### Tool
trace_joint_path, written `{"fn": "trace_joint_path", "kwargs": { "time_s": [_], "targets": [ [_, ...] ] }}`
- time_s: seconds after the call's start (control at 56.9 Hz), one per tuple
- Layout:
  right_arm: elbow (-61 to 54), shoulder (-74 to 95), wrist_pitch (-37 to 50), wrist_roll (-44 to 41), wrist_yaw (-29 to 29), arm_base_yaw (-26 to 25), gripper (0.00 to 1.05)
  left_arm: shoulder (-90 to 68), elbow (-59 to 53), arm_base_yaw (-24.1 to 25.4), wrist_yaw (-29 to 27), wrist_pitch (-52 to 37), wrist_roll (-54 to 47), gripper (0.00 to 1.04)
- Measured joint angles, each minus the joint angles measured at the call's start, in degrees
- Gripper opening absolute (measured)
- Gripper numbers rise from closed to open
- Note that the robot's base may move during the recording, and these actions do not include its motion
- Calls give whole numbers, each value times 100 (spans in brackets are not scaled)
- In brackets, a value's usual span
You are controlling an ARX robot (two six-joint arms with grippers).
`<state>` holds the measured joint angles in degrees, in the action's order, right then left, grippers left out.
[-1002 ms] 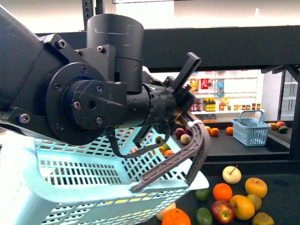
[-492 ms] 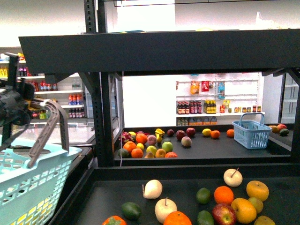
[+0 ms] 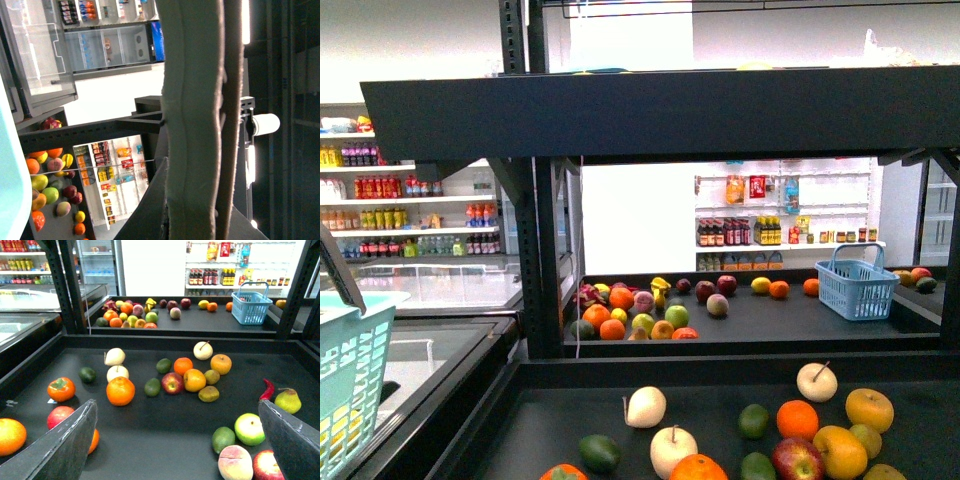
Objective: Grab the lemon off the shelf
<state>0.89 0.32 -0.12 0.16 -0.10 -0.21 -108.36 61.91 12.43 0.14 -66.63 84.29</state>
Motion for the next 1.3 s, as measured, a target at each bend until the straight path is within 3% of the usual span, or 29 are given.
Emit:
{"fn": "trace_joint_path", "kwargs": {
  "time_s": [0.334, 0.809, 1.09, 1.301],
  "targets": [
    [0, 0, 0, 0, 0, 0, 97, -680, -2, 197, 671, -835, 256, 8],
    [0, 0, 0, 0, 0, 0, 97, -1012, -9, 387, 566, -1287, 765, 8],
    [0, 0, 0, 0, 0, 0, 97, -1104, -181, 470, 800, -1290, 507, 56],
    [0, 0, 0, -2, 0, 0, 97, -1025, -413, 658, 1196, -1316, 101, 99]
  ]
}}
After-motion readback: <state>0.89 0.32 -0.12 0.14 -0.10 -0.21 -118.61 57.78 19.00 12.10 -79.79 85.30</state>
